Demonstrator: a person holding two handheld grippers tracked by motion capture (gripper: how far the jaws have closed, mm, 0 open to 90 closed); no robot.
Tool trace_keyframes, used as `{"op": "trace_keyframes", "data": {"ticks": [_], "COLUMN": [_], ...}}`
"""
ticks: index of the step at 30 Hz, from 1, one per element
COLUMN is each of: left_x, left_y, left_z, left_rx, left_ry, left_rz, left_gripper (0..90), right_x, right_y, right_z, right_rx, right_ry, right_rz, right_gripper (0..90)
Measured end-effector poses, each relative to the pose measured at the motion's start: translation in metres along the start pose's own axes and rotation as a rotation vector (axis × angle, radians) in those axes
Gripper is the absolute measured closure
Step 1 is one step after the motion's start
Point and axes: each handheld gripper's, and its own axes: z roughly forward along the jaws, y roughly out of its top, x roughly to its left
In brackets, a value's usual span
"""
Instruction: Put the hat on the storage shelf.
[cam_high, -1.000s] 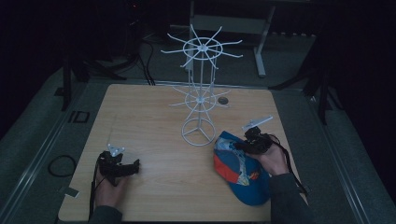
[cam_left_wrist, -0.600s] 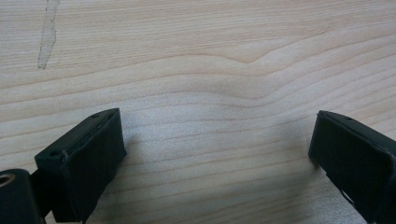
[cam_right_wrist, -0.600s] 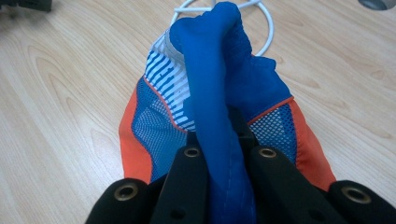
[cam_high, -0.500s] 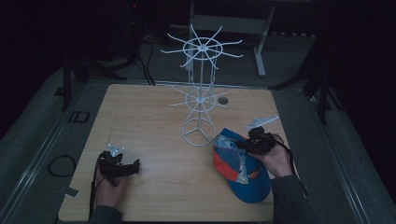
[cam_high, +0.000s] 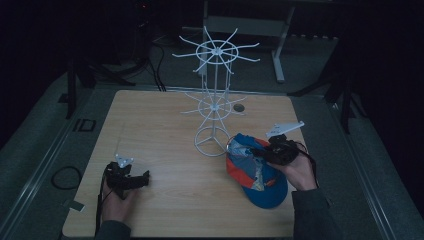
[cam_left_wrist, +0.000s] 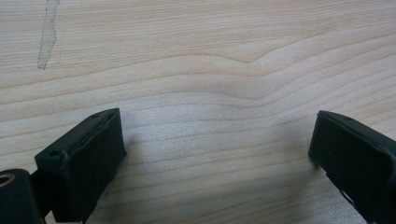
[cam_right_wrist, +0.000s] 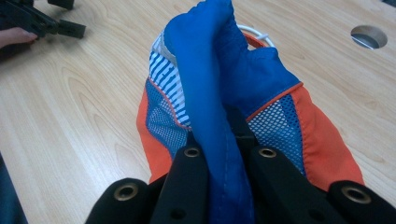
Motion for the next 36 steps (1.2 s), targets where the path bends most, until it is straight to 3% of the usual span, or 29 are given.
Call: {"op": "trace_keyframes", "data": {"ticks": [36], "left_x": [0.000], "left_y": [0.000], "left_z": [0.000], "left_rx": [0.003], "left_ry": [-0.001], "left_rz": [0.000], "left_gripper": [3.9], "right_x": [0.006], "right_y": [0.006], "right_z": [-0.040], "right_rx": [-0.148], "right_ry": [0.003], "right_rz": [-0.054], "right_gripper": [88.6]}}
